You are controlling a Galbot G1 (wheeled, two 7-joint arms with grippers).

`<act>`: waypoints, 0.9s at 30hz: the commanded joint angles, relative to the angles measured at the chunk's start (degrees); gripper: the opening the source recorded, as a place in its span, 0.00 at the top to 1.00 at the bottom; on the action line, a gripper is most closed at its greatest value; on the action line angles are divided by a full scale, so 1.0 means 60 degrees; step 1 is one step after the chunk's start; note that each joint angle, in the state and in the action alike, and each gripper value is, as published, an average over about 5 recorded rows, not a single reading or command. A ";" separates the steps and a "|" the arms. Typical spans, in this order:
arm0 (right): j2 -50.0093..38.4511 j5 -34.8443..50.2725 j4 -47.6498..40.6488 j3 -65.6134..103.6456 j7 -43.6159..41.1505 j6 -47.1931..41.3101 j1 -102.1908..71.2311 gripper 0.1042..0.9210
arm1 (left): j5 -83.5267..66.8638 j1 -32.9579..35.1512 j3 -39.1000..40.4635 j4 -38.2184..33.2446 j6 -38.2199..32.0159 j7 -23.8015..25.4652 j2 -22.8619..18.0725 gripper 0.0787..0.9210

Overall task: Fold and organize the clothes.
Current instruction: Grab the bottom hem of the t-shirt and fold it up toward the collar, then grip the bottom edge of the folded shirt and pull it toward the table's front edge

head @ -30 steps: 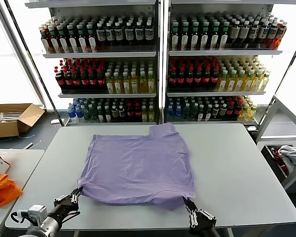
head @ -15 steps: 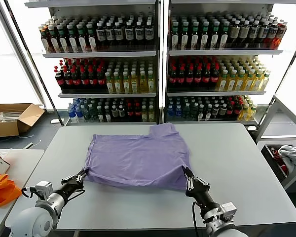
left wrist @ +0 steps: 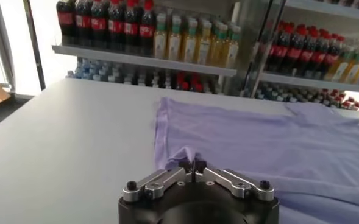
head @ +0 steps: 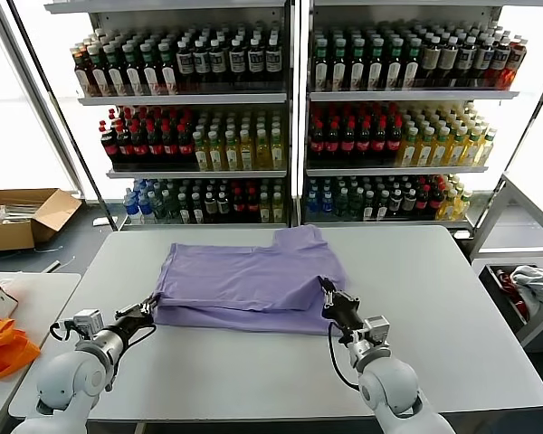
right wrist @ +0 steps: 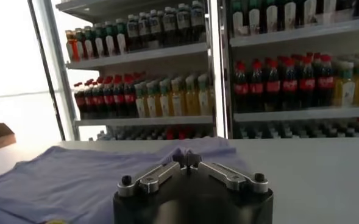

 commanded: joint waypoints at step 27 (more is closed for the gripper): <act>-0.0270 -0.0587 0.2271 0.0935 0.1222 -0.1685 -0.2907 0.24 | 0.0402 0.0655 0.0118 -0.0237 -0.0115 -0.0067 -0.0377 0.12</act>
